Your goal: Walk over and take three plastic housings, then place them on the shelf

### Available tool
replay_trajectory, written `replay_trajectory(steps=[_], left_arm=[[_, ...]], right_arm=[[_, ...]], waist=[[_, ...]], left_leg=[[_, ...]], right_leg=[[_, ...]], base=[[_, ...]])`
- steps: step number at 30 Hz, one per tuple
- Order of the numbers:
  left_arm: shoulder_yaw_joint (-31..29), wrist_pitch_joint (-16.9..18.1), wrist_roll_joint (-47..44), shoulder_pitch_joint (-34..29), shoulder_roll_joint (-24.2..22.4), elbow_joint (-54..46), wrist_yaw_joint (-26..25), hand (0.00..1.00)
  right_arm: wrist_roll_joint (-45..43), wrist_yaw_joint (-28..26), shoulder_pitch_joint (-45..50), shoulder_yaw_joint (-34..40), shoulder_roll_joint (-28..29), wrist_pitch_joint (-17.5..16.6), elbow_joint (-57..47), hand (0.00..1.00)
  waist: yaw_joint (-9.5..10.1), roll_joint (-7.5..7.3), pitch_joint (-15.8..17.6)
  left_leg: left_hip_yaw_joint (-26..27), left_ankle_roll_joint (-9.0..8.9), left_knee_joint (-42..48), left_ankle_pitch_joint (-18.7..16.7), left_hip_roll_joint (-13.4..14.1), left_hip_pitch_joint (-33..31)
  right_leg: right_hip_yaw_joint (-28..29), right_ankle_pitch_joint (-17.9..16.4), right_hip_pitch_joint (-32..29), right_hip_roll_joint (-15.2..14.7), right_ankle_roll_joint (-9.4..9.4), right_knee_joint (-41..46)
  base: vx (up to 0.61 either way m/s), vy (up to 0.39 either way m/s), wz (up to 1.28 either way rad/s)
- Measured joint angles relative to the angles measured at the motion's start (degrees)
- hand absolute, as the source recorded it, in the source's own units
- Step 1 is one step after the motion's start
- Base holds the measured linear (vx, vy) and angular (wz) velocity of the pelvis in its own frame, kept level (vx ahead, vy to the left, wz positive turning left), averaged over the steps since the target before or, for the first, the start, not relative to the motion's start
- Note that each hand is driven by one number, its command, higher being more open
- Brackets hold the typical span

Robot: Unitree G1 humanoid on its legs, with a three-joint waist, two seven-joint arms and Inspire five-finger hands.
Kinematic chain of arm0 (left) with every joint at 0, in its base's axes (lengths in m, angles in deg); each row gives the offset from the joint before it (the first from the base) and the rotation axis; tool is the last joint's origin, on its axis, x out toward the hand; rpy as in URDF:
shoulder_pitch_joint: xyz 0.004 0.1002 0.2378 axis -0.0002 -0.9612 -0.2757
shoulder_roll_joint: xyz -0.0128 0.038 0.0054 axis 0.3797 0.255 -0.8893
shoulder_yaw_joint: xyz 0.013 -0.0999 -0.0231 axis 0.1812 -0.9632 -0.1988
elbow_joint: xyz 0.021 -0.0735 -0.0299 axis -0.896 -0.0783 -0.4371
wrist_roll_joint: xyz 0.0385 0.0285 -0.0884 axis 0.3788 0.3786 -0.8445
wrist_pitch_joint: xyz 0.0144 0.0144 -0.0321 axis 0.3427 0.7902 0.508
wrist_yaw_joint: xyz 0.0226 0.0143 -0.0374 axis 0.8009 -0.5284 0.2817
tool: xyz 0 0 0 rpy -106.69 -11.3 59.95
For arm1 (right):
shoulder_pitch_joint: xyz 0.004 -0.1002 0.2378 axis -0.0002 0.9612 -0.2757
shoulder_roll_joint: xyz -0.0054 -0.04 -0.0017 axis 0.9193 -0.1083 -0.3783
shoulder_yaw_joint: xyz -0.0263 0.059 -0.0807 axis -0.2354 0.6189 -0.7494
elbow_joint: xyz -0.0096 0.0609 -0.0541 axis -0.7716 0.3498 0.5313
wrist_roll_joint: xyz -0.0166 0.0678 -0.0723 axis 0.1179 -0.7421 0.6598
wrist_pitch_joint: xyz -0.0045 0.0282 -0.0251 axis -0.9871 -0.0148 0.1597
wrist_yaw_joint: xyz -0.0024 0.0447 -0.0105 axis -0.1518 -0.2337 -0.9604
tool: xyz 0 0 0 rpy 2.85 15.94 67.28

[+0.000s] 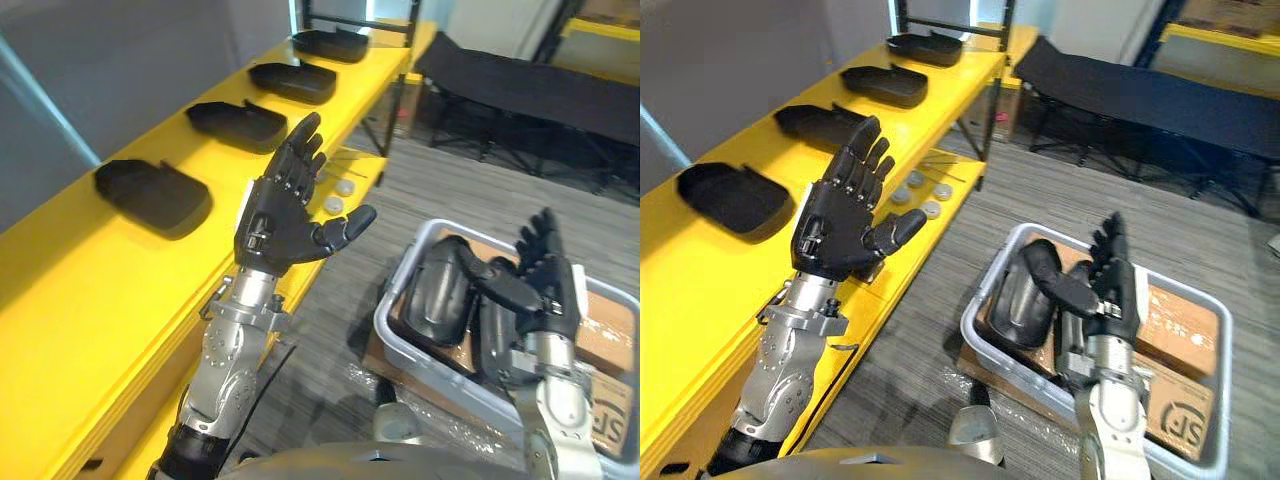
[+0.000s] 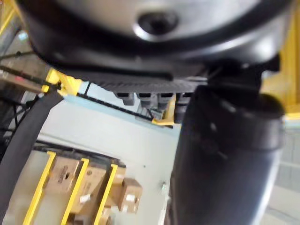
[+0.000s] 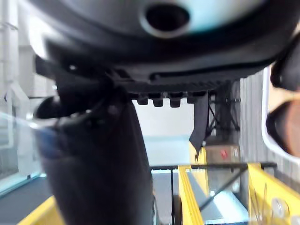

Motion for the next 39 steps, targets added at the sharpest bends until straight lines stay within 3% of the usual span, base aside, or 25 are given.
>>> replay_trajectory(steps=[5, 7, 8, 9, 11, 13, 15, 18, 20, 21, 24, 25, 27, 28, 29, 31, 33, 34, 35, 36, 37, 39], left_arm=[[5.07, -0.31, 1.42, 1.63, -0.35, -0.07, 1.06, 1.0], [4.61, -0.9, 3.54, 1.51, 0.66, -0.11, 0.32, 1.0], [3.09, -1.51, 3.58, 0.44, 0.61, -0.65, -0.96, 1.0], [0.72, -2.23, 3.51, -1.34, 0.66, -1.09, -1.93, 1.0], [-2.85, -2.98, 2.99, -4.79, 0.62, -1.74, -2.24, 1.0], [-4.76, -2.99, 2.6, -7.12, 0.48, -2.22, -1.96, 1.0], [-5.16, -2.98, 1.91, -7.55, 0.46, -2.23, -1.01, 1.0], [-4.16, -2.91, -0.05, -7.18, 0.3, -2.23, 1.15, 1.0], [-2.05, -3.98, -0.07, -7.44, 0.65, -2.23, 2.26, 1.0], [-1.67, -4.16, -0.07, -7.45, 0.66, -2.23, 2.79, 1.0], [-1.26, -5.46, -1.3, -7.59, 0.77, -2.24, 5.12, 1.0], [-1.44, -5.7, -1.26, -7.65, 0.6, -2.25, 5.21, 1.0], [-2.28, -6.08, -1.3, -7.34, 0.27, -1.78, 5.56, 1.0], [-3.23, -6.12, -1.53, -7.54, 0.31, -1.64, 6.09, 1.0], [-4.83, -6.02, -2.1, -7.92, 0.27, -1.69, 7.15, 1.0], [-7.09, -5.86, -3.81, -8.6, 0.2, -1.69, 7.76, 1.0], [-9.72, -5.61, -5.7, -11.04, 0.11, -1.65, 7.77, 1.0], [-9.76, -5.59, -6.29, -11.58, 0.1, -1.64, 7.75, 1.0], [-9.79, -5.45, -6.51, -12.72, 0.02, -1.61, 7.74, 1.0], [-9.71, -5.5, -6.53, -13.19, 0.03, -1.45, 7.72, 1.0], [-9.49, -5.6, -6.52, -14.0, -0.45, -0.86, 7.36, 1.0], [-8.26, -6.01, -7.87, -15.45, -2.08, 0.32, 7.07, 1.0]], right_arm=[[-0.1, -2.64, 1.58, -0.99, 1.45, -1.39, -0.24, 1.0], [-0.1, -4.28, 0.07, -3.02, 1.12, -1.38, -0.24, 1.0], [-0.01, -5.44, -2.89, -4.73, -0.87, -1.37, 0.13, 1.0], [0.05, -6.68, -6.5, -7.03, -3.23, -1.36, 0.83, 1.0], [0.12, -7.72, -11.15, -10.2, -5.82, -1.37, 1.1, 1.0], [0.71, -7.89, -14.37, -11.16, -6.08, -1.35, 1.9, 1.0], [2.75, -7.2, -16.89, -11.14, -6.01, -1.09, 3.91, 1.0], [3.98, -5.96, -17.95, -11.18, -3.86, -0.09, 6.05, 1.0], [4.87, -5.37, -16.14, -11.34, -2.02, 0.65, 6.04, 1.0], [5.22, -5.31, -15.82, -11.62, -1.87, 0.94, 6.04, 1.0], [4.37, -6.09, -15.07, -13.52, -1.01, 0.83, 5.95, 1.0], [4.4, -6.16, -15.04, -14.33, -0.01, 0.79, 5.97, 1.0], [4.54, -6.06, -15.1, -15.81, 0.22, 0.08, 5.94, 1.0], [4.58, -5.86, -15.16, -16.92, 0.2, -0.53, 5.97, 1.0], [4.61, -5.36, -15.63, -18.3, 0.17, -1.67, 6.34, 1.0], [4.75, -4.45, -17.86, -20.8, 0.17, -2.9, 7.82, 1.0], [6.69, -3.39, -20.18, -23.96, 0.35, -3.0, 9.81, 1.0], [6.7, -3.39, -20.13, -24.37, 0.39, -3.0, 9.81, 1.0], [6.69, -3.47, -20.25, -24.98, 0.49, -2.98, 9.84, 1.0], [6.67, -3.47, -20.26, -25.07, 0.45, -2.95, 9.83, 1.0], [6.52, -3.65, -20.23, -24.9, 0.19, -2.48, 9.87, 1.0], [5.93, -4.62, -19.58, -24.15, -0.48, -1.49, 10.1, 1.0]], waist=[[0.06, 2.15, -1.27], [1.75, 2.73, -1.91], [4.02, 3.76, -1.91], [5.31, 5.04, -2.27], [6.34, 5.99, -2.72], [7.54, 6.23, -2.86], [8.54, 6.38, -2.76], [9.12, 3.58, 0.39], [9.28, 1.69, 3.83], [9.43, 1.53, 4.16], [10.16, 1.42, 4.57], [10.78, 1.64, 4.73], [10.48, 2.24, 5.52], [10.65, 2.53, 5.67], [11.24, 2.35, 5.56], [11.99, 2.21, 5.53], [14.11, 1.96, 5.39], [14.45, 1.84, 5.34], [14.68, 1.51, 5.21], [14.7, 1.42, 5.15], [14.75, 1.77, 4.94], [13.51, 2.95, 4.8]], left_leg=[[-2.12, -1.05, 0.3, 0.6, 2.87, -0.57], [-12.46, -0.75, 8.59, -5.7, 3.94, -4.45], [-21.65, -0.14, 15.54, -10.72, 4.06, -7.72], [-28.52, 0.59, 21.27, -13.07, 4.37, -9.58], [-35.56, -0.39, 26.44, -13.97, 3.67, -11.3], [-36.41, 0.13, 26.8, -15.64, 3.28, -11.25], [-36.45, -0.43, 25.07, -17.15, 2.83, -11.43], [-38.38, -1.8, 23.29, -19.91, -0.06, -10.92], [-38.61, -0.19, 27.07, -22.27, -2.69, -9.92], [-38.43, 0.29, 28.41, -23.25, -2.96, -10.01], [-34.63, 3.09, 33.58, -26.57, -3.37, -11.62], [-31.87, 5.01, 32.2, -26.04, -2.82, -11.55], [-29.39, 6.46, 29.58, -23.47, -2.52, -11.59], [-28.71, 6.71, 27.62, -21.46, -2.51, -11.56], [-27.83, 6.85, 25.91, -19.74, -2.42, -11.6], [-26.54, 6.68, 25.63, -18.35, -1.44, -12.81], [-23.61, 6.35, 28.68, -17.92, 1.33, -14.7], [-23.29, 6.31, 29.79, -17.9, 2.08, -15.47], [-22.61, 5.61, 31.77, -17.47, 3.47, -17.07], [-22.29, 5.02, 32.06, -17.03, 4.2, -17.68], [-21.48, 3.38, 31.93, -15.95, 5.77, -18.4], [-21.97, 2.17, 31.08, -13.7, 9.27, -18.58]], right_leg=[[-2.89, 0.01, 0.64, 2.15, 0.03, -0.32], [-1.73, 0.08, 0.41, 2.74, -0.09, -0.38], [0.9, 0.29, 0.04, 3.96, -0.4, -0.44], [2.84, 0.56, 0.19, 4.74, -0.74, -1.05], [4.53, 1.12, 0.65, 4.56, -0.69, -1.41], [4.55, 1.87, 0.59, 4.35, 0.5, -1.37], [3.87, 2.09, -0.49, 3.88, 0.85, -0.39], [3.52, -0.2, -4.09, 1.07, 1.58, 7.8], [5.36, -0.21, -4.15, -1.83, 1.62, 12.88], [6.09, 0.18, -3.97, -2.16, 2.1, 12.95], [5.73, 7.42, -4.16, -3.2, 2.9, 8.17], [3.19, 14.25, -3.97, -2.95, 1.38, 2.57], [-2.82, 6.74, -5.95, -3.86, -1.35, 13.22], [-6.51, -0.24, -6.37, -4.62, -2.63, 23.98], [-8.87, -4.82, -5.66, -5.41, -4.33, 31.25], [-10.93, -7.6, -3.7, -6.41, -4.9, 35.92], [-12.45, -8.9, 2.44, -9.01, -4.62, 35.28], [-12.68, -8.78, 4.26, -9.37, -4.14, 32.82], [-13.1, -11.94, 7.09, -8.02, 2.75, 25.03], [-14.0, -13.59, 8.12, -6.76, 5.13, 21.78], [-14.51, -15.43, 9.34, -4.21, 6.18, 15.62], [-14.42, -15.16, 11.23, 0.38, 3.98, 9.1]], base=[[0.06, -0.05, 0.13], [0.06, -0.05, -0.3], [0.06, -0.017, -1.04], [0.06, -0.005, -1.05], [0.09, 0.031, -0.59], [0.09, 0.08, -0.12], [0.05, 0.116, 0.2], [-0.04, 0.173, 0.26], [-0.12, 0.249, 0.07], [-0.17, 0.287, -0.27], [-0.25, 0.315, -0.67], [-0.3, 0.191, -0.78], [-0.29, 0.166, -0.51], [-0.15, 0.085, -0.25], [-0.18, 0.073, -0.3], [-0.11, -0.048, -0.49], [-0.18, -0.204, -0.84], [-0.17, -0.255, -0.75], [-0.18, -0.32, -0.54], [-0.18, -0.351, -0.78], [-0.2, -0.419, -0.84], [-0.13, -0.304, -0.64]])
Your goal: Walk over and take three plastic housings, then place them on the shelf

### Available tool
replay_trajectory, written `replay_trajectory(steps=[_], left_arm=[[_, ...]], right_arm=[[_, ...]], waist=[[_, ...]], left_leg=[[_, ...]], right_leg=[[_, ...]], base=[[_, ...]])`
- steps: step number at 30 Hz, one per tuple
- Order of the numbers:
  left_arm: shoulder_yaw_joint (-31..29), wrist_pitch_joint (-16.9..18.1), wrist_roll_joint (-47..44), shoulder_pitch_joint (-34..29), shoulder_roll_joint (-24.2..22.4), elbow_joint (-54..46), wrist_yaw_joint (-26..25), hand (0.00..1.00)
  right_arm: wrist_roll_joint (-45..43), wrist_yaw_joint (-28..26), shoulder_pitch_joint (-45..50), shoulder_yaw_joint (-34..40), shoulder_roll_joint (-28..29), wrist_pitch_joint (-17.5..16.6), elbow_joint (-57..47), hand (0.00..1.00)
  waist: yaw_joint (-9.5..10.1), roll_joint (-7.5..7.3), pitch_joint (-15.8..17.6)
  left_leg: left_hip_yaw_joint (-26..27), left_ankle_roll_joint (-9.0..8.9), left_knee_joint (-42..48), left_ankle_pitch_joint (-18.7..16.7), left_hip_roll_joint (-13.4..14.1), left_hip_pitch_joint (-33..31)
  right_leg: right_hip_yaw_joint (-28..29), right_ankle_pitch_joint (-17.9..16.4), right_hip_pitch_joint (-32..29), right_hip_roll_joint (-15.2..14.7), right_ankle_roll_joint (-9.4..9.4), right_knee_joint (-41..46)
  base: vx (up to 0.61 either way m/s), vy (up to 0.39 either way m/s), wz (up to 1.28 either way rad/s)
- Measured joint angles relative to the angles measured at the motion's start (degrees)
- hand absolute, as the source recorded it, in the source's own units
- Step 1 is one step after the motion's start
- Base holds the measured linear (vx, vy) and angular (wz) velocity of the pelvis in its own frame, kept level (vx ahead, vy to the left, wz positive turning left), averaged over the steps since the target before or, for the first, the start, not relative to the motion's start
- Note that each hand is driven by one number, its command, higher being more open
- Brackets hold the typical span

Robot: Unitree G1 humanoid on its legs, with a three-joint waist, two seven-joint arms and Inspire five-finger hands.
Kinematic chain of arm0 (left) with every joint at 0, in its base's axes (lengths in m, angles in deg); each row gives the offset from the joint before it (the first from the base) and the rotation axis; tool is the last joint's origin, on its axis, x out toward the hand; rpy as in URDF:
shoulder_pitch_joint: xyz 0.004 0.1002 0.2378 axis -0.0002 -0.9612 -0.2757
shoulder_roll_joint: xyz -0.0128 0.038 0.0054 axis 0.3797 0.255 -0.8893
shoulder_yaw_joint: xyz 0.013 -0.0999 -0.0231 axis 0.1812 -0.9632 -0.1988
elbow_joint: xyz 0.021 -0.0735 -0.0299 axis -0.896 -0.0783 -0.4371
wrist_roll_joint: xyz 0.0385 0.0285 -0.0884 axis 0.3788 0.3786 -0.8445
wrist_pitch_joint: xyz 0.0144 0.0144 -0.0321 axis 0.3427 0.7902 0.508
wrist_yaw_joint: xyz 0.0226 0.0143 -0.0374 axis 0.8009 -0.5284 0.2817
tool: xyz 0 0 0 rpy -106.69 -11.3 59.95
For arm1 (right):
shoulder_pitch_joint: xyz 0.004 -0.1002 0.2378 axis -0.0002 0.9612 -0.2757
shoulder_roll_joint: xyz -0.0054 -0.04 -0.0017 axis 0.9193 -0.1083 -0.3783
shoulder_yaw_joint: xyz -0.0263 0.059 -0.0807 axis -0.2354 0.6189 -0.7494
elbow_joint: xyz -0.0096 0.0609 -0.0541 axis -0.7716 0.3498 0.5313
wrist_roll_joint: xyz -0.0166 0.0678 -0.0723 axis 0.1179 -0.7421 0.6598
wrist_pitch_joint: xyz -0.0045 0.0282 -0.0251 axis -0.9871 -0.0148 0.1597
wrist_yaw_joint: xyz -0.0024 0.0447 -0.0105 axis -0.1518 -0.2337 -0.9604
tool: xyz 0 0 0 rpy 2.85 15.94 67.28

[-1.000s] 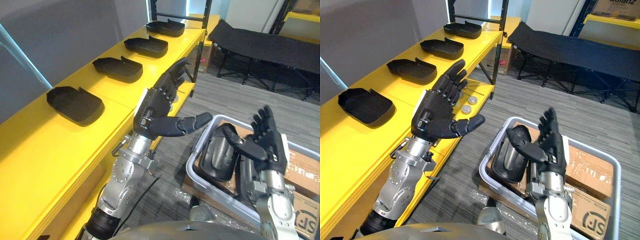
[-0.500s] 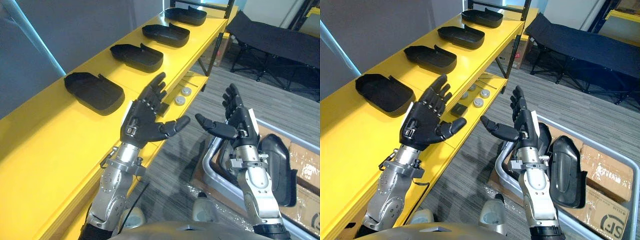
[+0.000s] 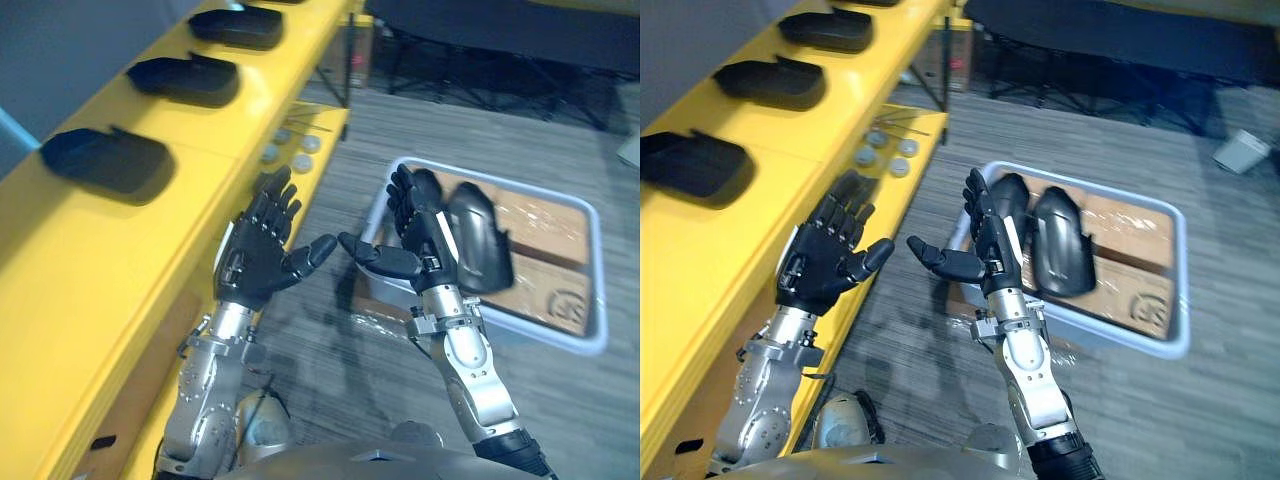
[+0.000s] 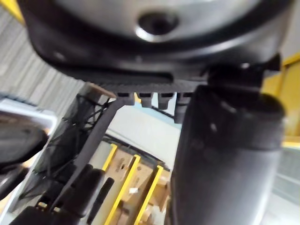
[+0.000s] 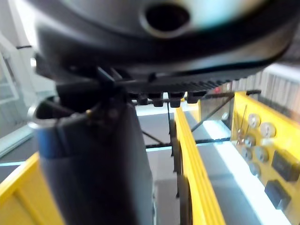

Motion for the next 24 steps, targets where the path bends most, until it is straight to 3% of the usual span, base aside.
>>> replay_trajectory(steps=[2, 5, 6, 7, 9, 10, 11, 12, 13, 16, 18, 19, 24], left_arm=[[2.09, -0.61, -1.4, -1.21, -0.34, 1.21, 0.19, 1.0], [3.34, -1.4, -1.39, -2.65, -0.39, 1.21, 1.4, 1.0], [3.39, -1.49, -1.43, -2.8, -0.41, 1.21, 1.7, 1.0], [3.38, -1.5, -2.83, -3.24, -0.39, 1.12, 2.24, 1.0], [3.39, -1.49, -2.96, -3.28, -0.51, 1.12, 2.55, 1.0], [3.39, -1.48, -2.82, -3.31, -0.54, 1.11, 2.59, 1.0], [3.37, -1.48, -2.77, -3.32, -0.53, 1.11, 3.05, 1.0], [3.24, -1.49, -2.66, -3.34, -0.38, 1.15, 3.32, 1.0], [3.24, -1.5, -2.22, -3.46, -0.31, 1.14, 4.01, 1.0], [3.03, -1.51, -1.79, -3.94, 0.07, 1.14, 4.93, 1.0], [2.23, -1.51, 0.84, -3.27, 0.02, 1.13, 4.74, 1.0], [-0.22, -1.51, 2.37, -1.29, -0.52, -2.11, 2.51, 1.0], [-1.01, -1.51, 2.38, -1.3, -0.52, -2.1, 2.5, 1.0]], right_arm=[[-0.33, -0.17, 3.1, 2.51, -0.98, 0.47, 0.06, 1.0], [-2.61, 0.02, 4.75, 5.43, -2.86, 0.45, 0.01, 1.0], [-2.65, 0.02, 4.89, 5.84, -3.04, 0.45, 0.01, 1.0], [-2.62, 0.01, 4.93, 6.17, -3.09, 0.46, -0.03, 1.0], [-2.18, 0.03, 4.93, 6.22, -3.03, 0.84, -0.04, 1.0], [-1.37, 0.43, 5.03, 5.93, -2.87, 1.46, -0.03, 1.0], [-0.9, 1.61, 5.46, 5.65, -2.29, 1.62, 0.06, 1.0], [-0.6, 2.46, 5.67, 5.69, -1.74, 1.73, 0.39, 1.0], [-0.58, 4.48, 6.72, 5.57, 0.12, 2.07, 0.52, 1.0], [-3.45, 6.48, 9.48, 5.67, 5.29, 2.42, 3.1, 1.0], [-7.36, 7.19, 11.62, 6.27, 7.3, 2.41, 4.38, 1.0], [-10.43, 6.91, 13.98, 11.34, 7.51, 2.32, 6.17, 1.0], [-10.44, 6.87, 14.0, 11.32, 7.56, 2.32, 6.43, 1.0]], waist=[[-1.44, 0.04, -0.19], [-2.61, -0.11, -0.96], [-2.53, -0.14, -1.1], [-2.52, 0.62, -1.67], [-2.3, 1.82, -2.42], [-2.11, 2.25, -2.71], [-2.04, 2.6, -3.29], [-1.91, 2.19, -3.84], [-1.25, 0.86, -4.22], [-0.6, -2.09, -5.94], [-0.94, -2.73, -6.44], [-2.46, -3.92, -8.22], [-2.5, -4.32, -8.33]], left_leg=[[-3.36, 1.23, -1.34, 5.27, 1.95, 0.05], [-4.06, 1.62, -4.34, 11.14, 0.31, 0.09], [-4.86, 1.16, -4.49, 10.79, -0.56, 0.1], [-6.49, -0.52, -5.26, 9.25, -2.32, 0.33], [-9.4, -0.72, -6.22, 5.15, -5.43, 0.69], [-9.96, 0.02, -8.48, 2.67, -7.6, 1.89], [-10.23, -0.43, -12.5, 1.42, -8.79, 3.42], [-10.25, -0.72, -13.73, 1.93, -9.87, 3.59], [-10.3, -0.15, -15.88, 2.42, -11.82, 4.14], [-9.23, 0.72, -18.85, 3.49, -14.29, 5.33], [-8.52, 0.8, -19.76, 3.89, -15.35, 6.13], [-7.55, 1.62, -30.67, 10.21, -18.15, 9.3], [-7.55, 1.62, -30.67, 10.22, -18.17, 9.32]], right_leg=[[0.3, 1.39, 0.63, 3.23, -2.22, -2.6], [1.23, 2.05, -1.29, 2.89, -3.84, -2.56], [1.9, 2.38, -1.52, 2.72, -4.3, -2.6], [2.92, 3.15, -2.58, 2.6, -4.53, -2.98], [3.84, 4.36, -3.79, 2.35, -4.67, -3.64], [4.09, 5.03, -4.2, 1.96, -4.28, -3.96], [4.04, 5.54, -4.95, 1.95, -3.51, -4.24], [4.21, 5.83, -5.49, 1.23, -3.22, -4.3], [4.46, 6.6, -5.98, -0.02, -2.66, -4.78], [4.23, 8.36, -6.07, -1.93, -2.11, -6.26], [3.68, 9.82, -6.07, -2.76, -2.16, -6.68], [1.68, 12.82, -6.83, -3.06, -2.34, -10.34], [1.68, 12.83, -6.83, -3.06, -2.34, -10.32]], base=[[-0.11, -0.216, -0.26], [-0.09, -0.157, -0.18], [-0.03, -0.06, -0.34], [-0.01, 0.009, -0.34], [-0.03, 0.094, -0.27], [-0.05, 0.169, -0.09], [-0.06, 0.154, -0.03], [-0.07, 0.15, -0.02], [-0.06, 0.118, -0.07], [-0.02, 0.145, -0.09], [0.0, 0.088, -0.13], [0.0, 0.024, -0.04], [0.0, 0.0, 0.0]])
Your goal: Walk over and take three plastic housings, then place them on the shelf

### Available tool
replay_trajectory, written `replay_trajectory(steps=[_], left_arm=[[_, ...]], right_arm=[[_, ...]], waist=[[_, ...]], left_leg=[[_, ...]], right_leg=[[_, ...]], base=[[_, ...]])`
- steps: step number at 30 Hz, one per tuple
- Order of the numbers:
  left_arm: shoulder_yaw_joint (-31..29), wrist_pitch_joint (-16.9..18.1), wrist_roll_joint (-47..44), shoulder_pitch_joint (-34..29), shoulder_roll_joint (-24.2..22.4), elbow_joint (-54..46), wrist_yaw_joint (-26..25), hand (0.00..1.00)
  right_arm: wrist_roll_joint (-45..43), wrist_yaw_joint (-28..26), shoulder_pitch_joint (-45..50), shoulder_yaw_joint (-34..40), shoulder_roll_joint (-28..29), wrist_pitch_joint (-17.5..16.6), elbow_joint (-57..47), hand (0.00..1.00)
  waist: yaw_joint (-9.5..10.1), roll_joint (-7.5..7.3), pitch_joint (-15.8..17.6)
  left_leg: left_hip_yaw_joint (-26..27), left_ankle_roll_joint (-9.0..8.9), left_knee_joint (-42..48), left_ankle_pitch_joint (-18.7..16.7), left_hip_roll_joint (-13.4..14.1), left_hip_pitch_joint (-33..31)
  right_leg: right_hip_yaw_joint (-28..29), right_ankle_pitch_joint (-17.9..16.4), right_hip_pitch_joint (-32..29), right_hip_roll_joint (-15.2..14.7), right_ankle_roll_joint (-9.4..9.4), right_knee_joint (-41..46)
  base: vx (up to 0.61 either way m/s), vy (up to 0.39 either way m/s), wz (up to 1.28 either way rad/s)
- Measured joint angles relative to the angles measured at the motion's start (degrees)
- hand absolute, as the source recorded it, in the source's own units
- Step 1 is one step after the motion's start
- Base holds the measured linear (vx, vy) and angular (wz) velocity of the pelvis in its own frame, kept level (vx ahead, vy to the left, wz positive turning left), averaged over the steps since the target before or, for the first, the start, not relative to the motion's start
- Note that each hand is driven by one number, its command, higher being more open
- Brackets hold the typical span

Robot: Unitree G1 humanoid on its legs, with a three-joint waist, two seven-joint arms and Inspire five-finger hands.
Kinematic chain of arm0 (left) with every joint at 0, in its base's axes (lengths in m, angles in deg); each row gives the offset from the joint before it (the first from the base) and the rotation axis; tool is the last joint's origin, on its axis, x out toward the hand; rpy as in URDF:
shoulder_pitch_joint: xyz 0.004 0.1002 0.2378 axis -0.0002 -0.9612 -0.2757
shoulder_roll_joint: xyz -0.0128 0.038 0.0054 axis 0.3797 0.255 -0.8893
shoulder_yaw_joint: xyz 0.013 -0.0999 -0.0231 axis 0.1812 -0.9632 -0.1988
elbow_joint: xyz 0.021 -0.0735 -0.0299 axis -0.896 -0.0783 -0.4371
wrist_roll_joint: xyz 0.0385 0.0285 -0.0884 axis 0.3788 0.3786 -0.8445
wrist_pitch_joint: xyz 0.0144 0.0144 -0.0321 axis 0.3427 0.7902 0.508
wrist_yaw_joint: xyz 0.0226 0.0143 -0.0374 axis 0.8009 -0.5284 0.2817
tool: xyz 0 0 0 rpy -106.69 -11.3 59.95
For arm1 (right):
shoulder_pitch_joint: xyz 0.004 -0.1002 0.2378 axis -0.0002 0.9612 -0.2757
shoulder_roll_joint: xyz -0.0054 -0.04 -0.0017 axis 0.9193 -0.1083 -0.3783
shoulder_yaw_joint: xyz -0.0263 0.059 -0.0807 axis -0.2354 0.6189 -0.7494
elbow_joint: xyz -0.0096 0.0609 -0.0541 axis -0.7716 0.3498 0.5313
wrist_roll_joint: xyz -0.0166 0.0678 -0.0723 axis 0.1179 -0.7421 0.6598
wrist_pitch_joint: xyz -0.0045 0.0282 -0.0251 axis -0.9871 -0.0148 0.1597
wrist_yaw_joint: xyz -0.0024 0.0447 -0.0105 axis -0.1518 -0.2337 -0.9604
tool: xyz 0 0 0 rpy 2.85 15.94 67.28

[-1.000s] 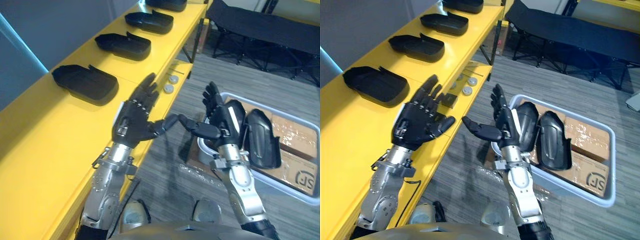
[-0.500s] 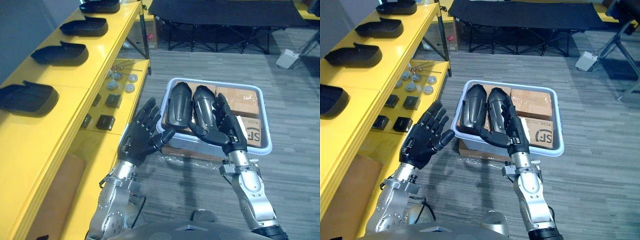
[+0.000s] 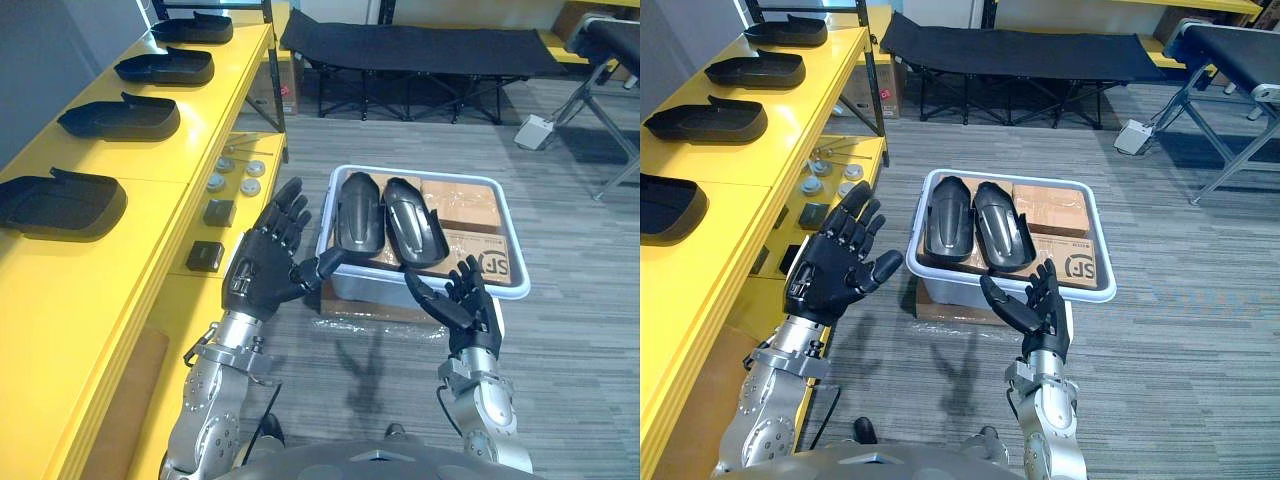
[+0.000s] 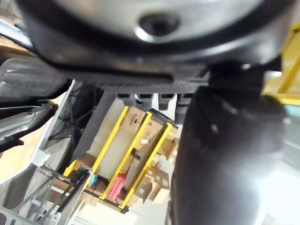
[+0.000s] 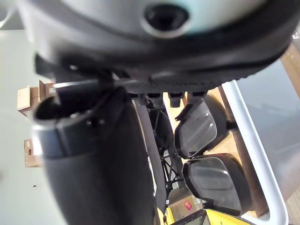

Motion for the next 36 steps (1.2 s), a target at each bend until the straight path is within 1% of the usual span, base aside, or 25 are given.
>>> replay_trajectory(steps=[5, 6, 7, 11, 13, 15, 16, 18, 19, 20, 21, 22, 23, 24, 25, 26, 27, 28, 29, 31, 32, 33, 34, 35, 36], left_arm=[[-2.57, 0.02, 0.09, -0.22, -0.19, 0.01, -3.0, 1.0], [-3.26, 0.06, 0.77, -0.22, -0.2, 0.01, -4.29, 1.0], [-3.75, 0.16, 2.1, -0.21, -0.22, 0.01, -5.58, 1.0], [-5.06, 0.16, 4.44, -0.18, -0.35, 0.01, -9.69, 1.0], [-5.27, 0.16, 5.01, -0.18, -0.83, 0.01, -10.97, 1.0], [-5.82, 0.17, 5.68, -0.13, -1.62, 0.01, -11.24, 1.0], [-5.86, 0.18, 5.8, 0.11, -1.68, 0.01, -11.24, 1.0], [-5.68, 0.11, 6.09, 0.85, -1.76, 0.02, -11.19, 1.0], [-5.43, 0.02, 6.46, 1.13, -1.86, 0.07, -11.19, 1.0], [-4.9, -0.01, 6.51, 1.65, -1.63, 0.11, -11.1, 1.0], [-4.46, 0.0, 6.51, 1.97, -1.03, 0.11, -10.56, 1.0], [-4.44, 0.02, 6.49, 2.06, -0.69, 0.11, -10.14, 1.0], [-4.07, 0.03, 6.47, 2.17, 0.48, 0.11, -9.46, 1.0], [-3.61, 0.03, 6.47, 2.14, 0.9, 0.15, -9.45, 1.0], [-3.42, 0.02, 6.47, 2.16, 1.13, 0.3, -9.45, 1.0], [-3.12, 0.02, 6.47, 2.23, 1.31, 0.89, -9.56, 1.0], [-2.97, 0.03, 6.46, 2.28, 1.36, 1.24, -9.85, 1.0], [-2.97, 0.04, 6.36, 2.32, 1.44, 1.93, -10.46, 1.0], [-3.03, 0.04, 6.27, 2.32, 1.52, 2.32, -10.89, 1.0], [-3.71, 0.06, 3.98, 2.34, 1.62, 3.7, -11.34, 1.0], [-3.88, 0.07, 3.34, 2.34, 1.63, 3.87, -11.34, 1.0], [-3.82, 0.09, 2.02, 2.33, 1.7, 4.09, -11.33, 1.0], [-3.47, 0.08, 1.63, 2.3, 1.99, 4.28, -11.24, 1.0], [-3.2, 0.07, 1.65, 2.27, 2.08, 4.48, -11.11, 1.0], [-2.71, 0.13, 1.82, 2.15, 1.34, 4.99, -11.0, 1.0]], right_arm=[[0.01, -3.18, -0.09, -0.46, -0.23, 0.38, 0.1, 1.0], [0.02, -3.77, -0.11, -1.04, -0.46, 0.62, 0.1, 1.0], [-0.01, -4.72, -0.19, -1.52, -0.74, 1.01, 0.1, 1.0], [-0.14, -7.96, -0.16, -2.41, -0.82, 3.21, 0.13, 1.0], [-0.12, -8.3, -0.35, -2.81, -0.98, 4.23, 0.77, 1.0], [-0.13, -8.02, -1.22, -3.65, -1.15, 4.22, 1.78, 1.0], [-0.11, -7.81, -1.71, -4.03, -1.14, 4.22, 1.86, 1.0], [0.16, -7.23, -3.4, -4.93, -1.11, 4.22, 1.95, 1.0], [0.25, -6.78, -4.13, -5.34, -1.13, 4.22, 2.06, 1.0], [0.14, -6.45, -4.66, -5.65, -1.1, 4.15, 2.09, 1.0], [-0.16, -6.46, -4.5, -5.75, -0.98, 4.0, 2.09, 1.0], [-0.28, -6.56, -4.42, -5.76, -0.91, 3.95, 2.09, 1.0], [-0.45, -7.0, -4.4, -5.57, -0.94, 3.58, 2.09, 1.0], [-0.45, -7.28, -4.41, -5.38, -0.98, 3.36, 2.11, 1.0], [-0.45, -7.75, -4.51, -5.03, -1.02, 2.84, 2.18, 1.0], [-0.66, -8.41, -4.53, -4.85, -1.07, 2.84, 2.37, 1.0], [-0.65, -8.64, -4.52, -4.93, -1.09, 2.84, 2.56, 1.0], [-0.57, -8.91, -4.52, -5.43, -1.09, 2.86, 2.73, 1.0], [-0.55, -9.02, -4.52, -5.81, -1.08, 2.86, 2.72, 1.0], [-0.54, -9.24, -4.64, -7.49, -1.08, 2.86, 2.67, 1.0], [-0.52, -9.39, -4.59, -7.79, -1.08, 2.86, 2.65, 1.0], [-0.5, -9.72, -4.29, -7.86, -1.03, 2.86, 2.58, 1.0], [-0.51, -9.79, -3.71, -7.85, -0.97, 2.86, 2.4, 1.0], [-0.53, -9.85, -3.38, -7.74, -1.06, 2.85, 2.23, 1.0], [-0.67, -10.56, -3.66, -7.17, -2.06, 2.96, 2.12, 1.0]], waist=[[-0.04, 0.02, 0.26], [-0.05, -0.01, 0.3], [0.0, -0.1, 0.34], [-0.48, -0.17, 0.49], [-0.6, -0.17, 0.55], [-0.28, -0.27, 0.61], [-0.22, -0.43, 0.74], [-0.05, -1.01, 2.31], [0.07, -0.96, 3.05], [0.04, -0.71, 3.87], [0.09, -0.7, 3.95], [0.08, -0.85, 4.0], [-0.03, -1.58, 4.52], [0.12, -1.55, 4.62], [0.13, -1.11, 4.98], [-0.03, -0.2, 5.54], [-0.06, -0.12, 5.56], [0.21, 0.0, 5.61], [0.21, 0.09, 5.63], [0.57, 0.19, 5.63], [0.7, 0.14, 5.61], [0.83, -0.13, 5.49], [0.98, -0.66, 5.26], [1.2, -0.9, 5.06], [1.69, 0.32, 5.3]], left_leg=[[1.5, -0.26, -0.08, -0.31, 0.37, 1.37], [2.17, -0.61, -0.11, -0.79, 0.47, 2.1], [3.12, -0.41, -0.17, -1.09, 0.47, 2.64], [4.65, -0.35, -0.27, -1.14, 0.34, 3.12], [4.97, -0.49, -0.08, -1.0, 0.35, 3.55], [5.71, -0.46, -0.03, -1.23, 0.35, 4.0], [5.7, -0.27, 0.02, -1.45, 0.19, 3.99], [4.35, -0.1, 2.69, -3.3, 0.15, 3.96], [3.89, 0.03, 4.51, -4.55, 0.71, 3.87], [4.02, 0.1, 6.18, -5.71, 1.76, 3.92], [4.28, 0.15, 6.55, -6.05, 2.31, 4.1], [4.3, 0.16, 6.43, -6.06, 2.39, 4.18], [4.31, 0.16, 5.39, -6.05, 2.2, 5.11], [4.34, 0.22, 5.21, -6.03, 2.14, 5.21], [4.35, 0.59, 5.6, -5.87, 2.37, 4.89], [4.31, 1.03, 5.94, -5.97, 2.74, 4.92], [4.31, 0.95, 6.38, -6.15, 2.9, 4.84], [4.21, 0.53, 7.86, -6.82, 3.7, 4.48], [3.74, 0.26, 8.99, -7.27, 4.38, 4.0], [0.74, -2.26, 14.16, -9.16, 7.97, 1.05], [-0.48, -3.03, 15.53, -9.67, 8.84, 0.15], [-2.96, -4.91, 18.31, -10.63, 10.42, -1.8], [-5.41, -7.28, 19.86, -10.94, 11.67, -2.86], [-6.36, -8.44, 19.72, -10.73, 12.22, -2.71], [-7.18, -10.13, 18.49, -9.7, 14.07, -1.81]], right_leg=[[-0.74, -0.21, -0.81, -0.28, -0.34, 2.68], [-2.17, -0.38, -1.01, -0.54, -0.63, 3.8], [-3.71, -0.77, -1.52, -0.98, -1.25, 5.17], [-5.65, -1.49, -2.73, -1.96, -2.29, 7.32], [-5.65, -1.49, -2.75, -2.02, -2.29, 7.71], [-5.68, -1.77, -3.33, -2.21, -2.75, 8.76], [-5.93, -2.27, -4.14, -2.6, -3.59, 10.22], [-8.88, -2.27, -4.94, -4.2, -4.49, 15.08], [-10.74, -1.66, -5.98, -5.05, -6.12, 18.6], [-12.07, -0.11, -7.6, -5.92, -8.64, 23.48], [-11.89, 1.67, -9.26, -6.43, -9.38, 26.66], [-11.79, 2.37, -9.73, -6.6, -8.75, 27.37], [-11.72, 2.95, -9.8, -6.81, -7.89, 27.13], [-11.43, 2.98, -9.94, -6.83, -7.81, 26.68], [-9.81, 3.47, -10.82, -6.81, -6.99, 26.46], [-7.08, 1.62, -11.81, -6.77, -8.05, 27.1], [-5.58, 0.81, -12.06, -6.93, -8.61, 26.9], [-2.53, 0.75, -12.69, -7.52, -8.72, 26.38], [-1.57, 0.76, -12.73, -7.85, -8.73, 25.93], [3.3, 1.02, -13.07, -8.38, -8.49, 24.5], [4.56, 1.36, -13.02, -8.29, -7.95, 23.85], [6.21, 2.85, -12.04, -7.73, -5.65, 22.37], [6.67, -0.34, -10.11, -7.31, -0.96, 21.48], [5.07, -4.2, -8.64, -6.87, 1.0, 21.56], [1.88, -9.66, -7.73, -5.88, 2.46, 23.31]], base=[[0.0, 0.006, -0.15], [-0.03, 0.003, -0.33], [-0.03, 0.003, -0.33], [-0.04, 0.005, -0.21], [-0.01, -0.005, -0.09], [-0.01, -0.007, -0.2], [-0.02, -0.008, -0.27], [-0.02, -0.03, -0.26], [-0.08, -0.026, -0.31], [-0.11, 0.012, -0.35], [-0.1, 0.03, -0.26], [-0.04, 0.034, -0.24], [-0.02, 0.018, -0.21], [-0.02, 0.021, -0.27], [-0.03, 0.009, -0.16], [-0.02, 0.003, -0.06], [0.01, -0.065, 0.05], [0.04, -0.111, 0.1], [0.08, -0.231, 0.24], [0.09, -0.267, 0.4], [0.13, -0.442, 0.54], [0.16, -0.58, 0.68], [0.17, -0.609, 0.69], [0.16, -0.512, 0.48], [0.14, -0.379, 0.27]])
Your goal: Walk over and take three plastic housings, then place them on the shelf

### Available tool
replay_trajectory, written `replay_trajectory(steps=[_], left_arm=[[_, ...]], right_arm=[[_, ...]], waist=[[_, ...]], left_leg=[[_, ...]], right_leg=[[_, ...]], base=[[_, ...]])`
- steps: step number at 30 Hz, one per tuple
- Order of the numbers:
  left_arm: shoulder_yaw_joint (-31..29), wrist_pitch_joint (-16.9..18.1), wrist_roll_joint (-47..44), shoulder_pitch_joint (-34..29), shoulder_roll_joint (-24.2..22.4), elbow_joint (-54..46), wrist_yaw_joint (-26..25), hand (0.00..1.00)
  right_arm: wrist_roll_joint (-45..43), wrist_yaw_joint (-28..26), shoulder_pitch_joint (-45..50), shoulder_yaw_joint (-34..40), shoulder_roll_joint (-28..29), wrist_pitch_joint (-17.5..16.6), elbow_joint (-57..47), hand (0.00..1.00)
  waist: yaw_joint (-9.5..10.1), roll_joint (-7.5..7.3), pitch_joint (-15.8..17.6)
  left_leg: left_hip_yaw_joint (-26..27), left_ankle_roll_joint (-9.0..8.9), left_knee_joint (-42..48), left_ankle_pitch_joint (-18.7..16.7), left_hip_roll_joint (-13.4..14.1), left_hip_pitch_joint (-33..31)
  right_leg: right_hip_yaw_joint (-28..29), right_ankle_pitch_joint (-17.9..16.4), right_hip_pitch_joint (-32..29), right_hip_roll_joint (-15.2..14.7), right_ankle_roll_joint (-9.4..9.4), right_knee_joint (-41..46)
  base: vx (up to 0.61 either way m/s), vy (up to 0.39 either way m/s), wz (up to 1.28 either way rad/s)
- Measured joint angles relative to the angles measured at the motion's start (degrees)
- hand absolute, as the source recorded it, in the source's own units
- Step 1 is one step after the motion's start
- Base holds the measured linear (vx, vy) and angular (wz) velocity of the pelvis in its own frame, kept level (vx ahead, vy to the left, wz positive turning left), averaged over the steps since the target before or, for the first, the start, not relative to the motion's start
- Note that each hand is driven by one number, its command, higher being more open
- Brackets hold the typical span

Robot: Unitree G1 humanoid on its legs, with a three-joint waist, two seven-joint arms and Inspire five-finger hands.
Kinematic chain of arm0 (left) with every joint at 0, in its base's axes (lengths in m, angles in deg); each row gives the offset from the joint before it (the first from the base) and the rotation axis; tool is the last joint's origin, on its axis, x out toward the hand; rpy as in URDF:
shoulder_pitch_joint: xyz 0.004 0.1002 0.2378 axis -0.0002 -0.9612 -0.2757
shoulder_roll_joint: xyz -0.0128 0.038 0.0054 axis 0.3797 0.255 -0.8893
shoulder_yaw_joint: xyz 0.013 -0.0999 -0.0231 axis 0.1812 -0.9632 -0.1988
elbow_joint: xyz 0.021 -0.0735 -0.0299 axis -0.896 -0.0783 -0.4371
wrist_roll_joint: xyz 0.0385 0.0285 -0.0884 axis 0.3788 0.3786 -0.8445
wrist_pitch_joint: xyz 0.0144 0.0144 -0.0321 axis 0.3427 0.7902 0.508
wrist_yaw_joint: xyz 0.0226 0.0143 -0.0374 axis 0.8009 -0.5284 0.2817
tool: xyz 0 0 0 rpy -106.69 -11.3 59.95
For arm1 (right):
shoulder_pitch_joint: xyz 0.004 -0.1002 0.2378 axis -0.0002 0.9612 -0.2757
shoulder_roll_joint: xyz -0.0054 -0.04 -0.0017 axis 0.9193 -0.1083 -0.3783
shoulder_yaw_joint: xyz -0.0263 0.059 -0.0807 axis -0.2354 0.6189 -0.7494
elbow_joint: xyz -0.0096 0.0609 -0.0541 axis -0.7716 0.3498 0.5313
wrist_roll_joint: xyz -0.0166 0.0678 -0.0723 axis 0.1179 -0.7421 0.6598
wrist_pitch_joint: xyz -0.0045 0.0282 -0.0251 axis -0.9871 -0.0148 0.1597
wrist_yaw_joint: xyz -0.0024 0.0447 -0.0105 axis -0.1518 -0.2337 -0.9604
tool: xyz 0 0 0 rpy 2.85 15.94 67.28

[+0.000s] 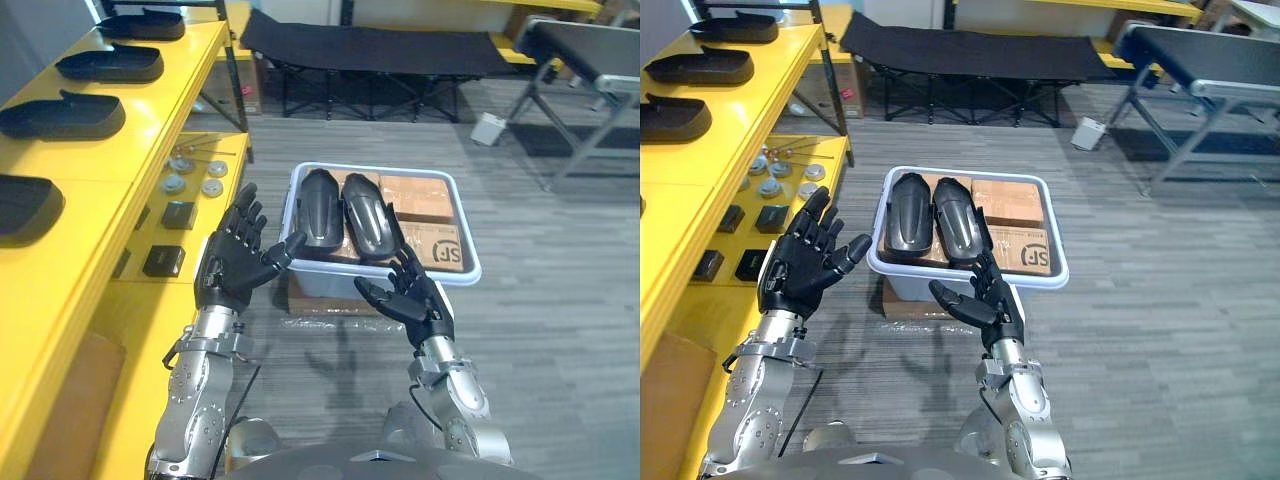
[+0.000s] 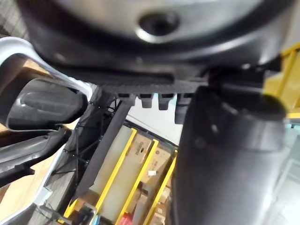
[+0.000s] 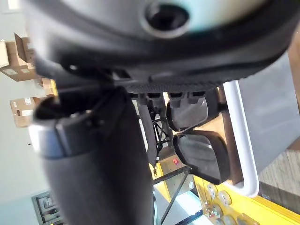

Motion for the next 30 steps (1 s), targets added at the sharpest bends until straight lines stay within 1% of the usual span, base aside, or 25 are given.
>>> replay_trajectory(steps=[2, 3, 4, 5, 6, 7, 8, 9, 10, 11, 12, 13, 14, 15, 17, 18, 20, 22, 23, 24, 25, 26, 28, 29, 30], left_arm=[[1.7, -0.19, -0.1, -0.95, -1.54, 0.54, -0.09, 1.0], [3.22, -0.22, -0.63, -1.29, -2.19, 0.54, 0.32, 1.0], [4.05, -0.13, -1.78, -1.66, -2.7, 0.35, 1.84, 1.0], [4.39, -0.06, -2.28, -1.81, -2.76, 0.25, 2.22, 1.0], [5.11, 0.03, -2.45, -1.97, -2.76, 0.2, 2.79, 1.0], [5.99, 0.09, -2.43, -2.29, -2.75, 0.2, 3.06, 1.0], [6.66, 0.1, -2.48, -2.67, -2.76, 0.2, 3.38, 1.0], [6.9, 0.09, -2.54, -2.88, -2.75, 0.21, 3.51, 1.0], [7.09, 0.1, -2.55, -3.26, -2.74, 0.2, 3.78, 1.0], [7.05, 0.27, -2.55, -3.39, -2.64, 0.2, 3.84, 1.0], [7.05, 0.45, -2.54, -3.34, -2.48, 0.2, 4.16, 1.0], [7.08, 0.5, -2.53, -3.3, -2.48, 0.2, 4.51, 1.0], [7.57, 0.7, -2.56, -3.06, -2.53, 0.2, 5.28, 1.0], [8.37, 0.89, -2.61, -2.54, -2.63, 0.21, 6.06, 1.0], [8.57, 0.92, -2.83, -2.91, -1.89, 0.22, 7.22, 1.0], [8.85, 0.86, -2.51, -2.81, -0.72, 0.22, 7.9, 1.0], [9.78, 0.86, -2.4, -2.09, 0.17, 0.21, 8.62, 1.0], [11.25, 0.04, -2.3, -0.97, 1.51, 0.02, 9.03, 1.0], [11.39, -0.1, -2.24, -0.69, 1.75, 0.0, 9.01, 1.0], [11.32, -0.12, -2.34, 0.05, 2.5, 0.0, 8.95, 1.0], [10.82, -0.13, -2.48, 1.27, 3.14, 0.0, 8.88, 1.0], [10.38, -0.14, -2.51, 2.03, 3.19, 0.0, 8.77, 1.0], [7.6, -0.22, -2.57, 4.86, 3.18, 0.0, 8.15, 1.0], [6.88, -0.22, -2.57, 5.24, 3.18, 0.0, 8.13, 1.0], [6.07, -0.24, -2.58, 5.78, 3.15, 0.01, 8.09, 1.0]], right_arm=[[0.06, -0.78, -0.34, 0.68, -2.45, 0.49, -0.09, 1.0], [0.15, -1.33, -0.65, 1.23, -4.09, 1.31, -0.09, 1.0], [0.13, -1.88, -0.66, 1.84, -5.19, 1.41, -0.09, 1.0], [0.12, -1.96, -0.61, 2.0, -5.49, 1.41, -0.1, 1.0], [0.07, -2.11, -0.23, 2.62, -5.8, 1.41, -0.15, 1.0], [0.04, -2.49, 0.99, 3.6, -5.83, 1.39, -0.16, 1.0], [0.04, -2.77, 2.54, 4.69, -5.85, 1.33, -0.17, 1.0], [0.03, -2.77, 3.26, 5.2, -5.84, 1.24, -0.17, 1.0], [0.03, -2.73, 4.28, 6.1, -5.87, 0.62, -0.15, 1.0], [0.12, -2.62, 4.28, 6.31, -5.87, -0.19, -0.14, 1.0], [0.5, -2.01, 4.05, 6.12, -5.76, -2.13, -0.14, 1.0], [0.69, -1.43, 3.84, 6.09, -5.75, -3.07, -0.13, 1.0], [0.86, 0.07, 2.98, 6.21, -5.79, -4.72, -0.14, 1.0], [1.1, 2.35, 1.37, 6.07, -5.64, -5.48, 0.19, 1.0], [2.62, 4.7, -1.92, 5.79, -5.54, -5.47, 2.52, 1.0], [2.82, 6.68, -5.15, 6.01, -5.42, -5.47, 5.16, 1.0], [2.86, 10.16, -10.42, 7.68, -5.41, -5.49, 10.3, 1.0], [2.94, 15.32, -16.09, 12.39, -5.81, -5.52, 16.77, 1.0], [2.93, 16.44, -17.94, 13.69, -6.17, -5.52, 18.52, 1.0], [2.9, 18.78, -22.03, 16.02, -7.76, -5.53, 22.19, 1.0], [2.88, 20.72, -26.27, 18.38, -10.42, -5.53, 25.29, 1.0], [2.88, 21.67, -28.59, 19.58, -11.96, -5.54, 26.62, 1.0], [2.78, 24.59, -38.28, 23.09, -18.92, -5.54, 31.9, 1.0], [2.78, 25.05, -40.17, 23.32, -20.76, -5.55, 32.89, 1.0], [2.8, 25.25, -43.28, 23.38, -24.31, -5.56, 34.37, 1.0]], waist=[[-0.14, 2.9, -0.62], [-0.47, 3.75, -0.8], [-0.63, 3.95, -0.88], [-0.74, 4.0, -0.9], [-1.51, 4.24, -0.97], [-2.04, 4.05, -0.87], [-2.01, 3.8, -0.65], [-1.89, 3.84, -0.57], [-1.5, 4.12, -0.49], [-1.17, 4.41, -0.39], [-0.67, 4.53, -0.41], [-0.5, 4.5, -0.4], [-0.25, 4.94, -0.83], [-0.38, 4.33, -0.52], [0.55, 3.71, -0.29], [0.8, 3.43, -0.41], [1.03, 3.36, -0.39], [1.66, 3.24, -0.31], [1.7, 3.02, -0.17], [1.83, 2.43, 0.22], [1.81, 2.28, 0.58], [1.88, 2.4, 1.06], [2.1, 2.68, 4.29], [2.32, 2.75, 4.96], [2.81, 3.03, 6.41]], left_leg=[[-1.18, 1.0, -2.49, 3.96, 2.71, 0.58], [-1.09, 2.92, -3.19, 6.1, 4.0, 0.57], [-0.81, 4.88, -1.46, 7.27, 4.63, -0.02], [-0.62, 5.72, 0.15, 7.33, 4.89, -0.65], [0.47, 8.96, 3.58, 8.57, 5.78, -2.6], [2.09, 11.82, 6.64, 10.02, 6.86, -4.04], [3.79, 12.68, 11.17, 10.21, 8.29, -5.8], [3.89, 12.43, 13.98, 8.79, 8.51, -6.97], [4.12, 10.83, 18.63, 4.15, 7.13, -8.37], [4.91, 10.56, 19.37, 0.88, 5.22, -8.64], [5.75, 10.67, 17.14, -1.73, 2.98, -8.56], [5.67, 10.62, 15.21, -2.07, 1.68, -8.31], [4.47, 8.86, 9.78, -2.49, -1.22, -6.61], [4.57, 7.31, 6.59, -2.16, -3.39, -6.54], [5.76, 7.64, 5.79, -2.31, -4.68, -6.32], [6.26, 8.24, 5.79, -2.68, -5.43, -6.15], [7.03, 9.01, 5.5, -3.17, -6.29, -5.59], [6.79, 9.51, 4.95, -3.47, -7.52, -5.37], [6.74, 9.61, 4.96, -3.53, -7.64, -5.5], [6.44, 9.86, 5.21, -3.67, -7.96, -6.28], [5.59, 10.0, 5.98, -3.75, -8.06, -8.43], [5.12, 10.02, 6.42, -3.75, -8.01, -9.62], [3.6, 10.65, 8.04, -3.36, -8.03, -13.17], [3.36, 10.76, 8.26, -3.29, -8.04, -13.84], [2.7, 10.97, 8.85, -3.14, -8.04, -15.05]], right_leg=[[-1.54, -3.03, -1.18, 2.7, -2.52, 3.66], [-2.5, -3.77, -1.3, 3.99, -3.73, 4.31], [-3.22, -4.29, -0.49, 4.59, -4.61, 3.31], [-3.4, -4.35, -0.14, 4.96, -4.72, 2.91], [-4.63, -4.45, 1.57, 5.9, -4.89, 1.5], [-6.44, -4.47, 4.34, 6.5, -4.93, -0.76], [-8.18, -4.34, 7.05, 7.36, -4.99, -3.26], [-8.42, -4.19, 8.41, 7.35, -4.97, -4.39], [-9.3, -3.38, 10.52, 7.46, -4.63, -6.69], [-9.56, -2.66, 11.56, 7.37, -4.15, -8.25], [-9.88, -1.64, 11.87, 6.75, -3.38, -9.81], [-9.95, -1.05, 11.89, 6.46, -2.88, -10.63], [-10.74, 0.3, 11.4, 5.47, -1.44, -11.83], [-11.04, 2.16, 11.01, 4.69, -0.47, -13.95], [-10.84, 5.41, 11.45, 4.18, -0.23, -17.49], [-10.78, 7.11, 11.52, 3.56, -0.35, -18.36], [-10.83, 8.81, 11.42, 2.51, -0.6, -17.84], [-11.48, 10.44, 11.29, 1.7, -0.84, -17.07], [-11.82, 10.63, 11.21, 1.57, -0.92, -17.05], [-12.74, 10.73, 10.85, 1.28, -0.92, -17.05], [-13.69, 11.04, 9.71, 1.21, -0.71, -17.05], [-14.11, 11.31, 8.98, 1.28, -0.72, -17.05], [-15.73, 11.78, 7.31, 1.35, -0.89, -17.13], [-16.07, 11.8, 6.97, 1.36, -0.88, -17.21], [-16.82, 11.8, 6.66, 1.48, -0.88, -17.35]], base=[[0.16, -0.408, 0.09], [0.18, -0.423, -0.07], [0.16, -0.364, -0.05], [0.13, -0.279, 0.07], [0.13, -0.247, 0.33], [0.12, -0.195, 0.58], [0.12, -0.139, 0.58], [0.1, -0.021, 0.49], [0.1, 0.072, 0.3], [0.12, 0.156, 0.22], [0.1, 0.153, 0.13], [0.11, 0.194, 0.23], [0.13, 0.213, 0.37], [0.11, 0.207, 0.3], [0.06, 0.212, -0.04], [0.05, 0.237, -0.18], [0.06, 0.225, -0.11], [0.05, 0.205, 0.08], [0.01, 0.13, 0.15], [-0.03, 0.093, 0.17], [-0.03, 0.068, 0.21], [-0.07, 0.071, 0.26], [-0.14, 0.094, 0.24], [-0.14, 0.093, 0.23], [-0.08, 0.054, 0.19]])
